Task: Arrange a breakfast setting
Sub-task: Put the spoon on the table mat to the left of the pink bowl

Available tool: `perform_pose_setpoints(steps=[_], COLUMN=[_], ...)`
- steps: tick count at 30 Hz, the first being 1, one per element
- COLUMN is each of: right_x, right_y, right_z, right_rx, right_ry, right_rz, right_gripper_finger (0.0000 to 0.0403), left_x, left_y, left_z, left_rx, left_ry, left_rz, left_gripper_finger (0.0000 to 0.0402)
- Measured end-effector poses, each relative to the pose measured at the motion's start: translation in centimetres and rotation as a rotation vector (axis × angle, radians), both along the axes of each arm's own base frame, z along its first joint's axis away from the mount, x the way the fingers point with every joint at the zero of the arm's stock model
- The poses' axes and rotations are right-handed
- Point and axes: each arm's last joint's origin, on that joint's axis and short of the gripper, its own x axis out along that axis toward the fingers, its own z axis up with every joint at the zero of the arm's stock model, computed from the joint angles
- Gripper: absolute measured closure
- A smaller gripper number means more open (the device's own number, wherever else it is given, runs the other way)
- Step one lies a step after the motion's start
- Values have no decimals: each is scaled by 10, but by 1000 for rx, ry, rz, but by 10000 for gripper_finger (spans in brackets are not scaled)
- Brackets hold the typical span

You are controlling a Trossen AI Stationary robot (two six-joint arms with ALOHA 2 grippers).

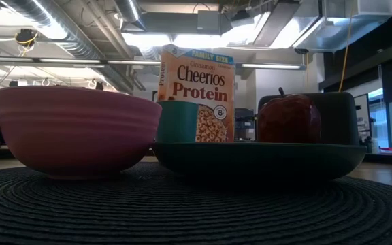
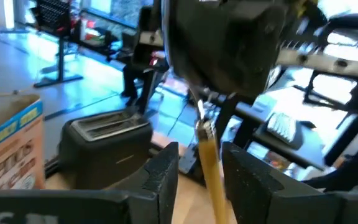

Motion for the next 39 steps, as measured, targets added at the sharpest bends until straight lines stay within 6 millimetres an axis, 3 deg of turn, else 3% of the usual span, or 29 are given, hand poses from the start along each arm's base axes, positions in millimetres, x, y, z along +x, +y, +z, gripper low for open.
perform_pose_setpoints(steps=[15, 39], right_x=[-1, -2], right_y=[0, 0], right_z=[7, 7], right_rx=[-46, -71], right_ry=[-70, -68], right_rz=[-8, -13], right_gripper_finger=[403, 403], left_x=[6, 12], left_y=[3, 18], left_z=[0, 5], left_rx=[0, 2], left_ry=[-25, -81], left_rz=[6, -55], left_gripper_finger=[290, 338])
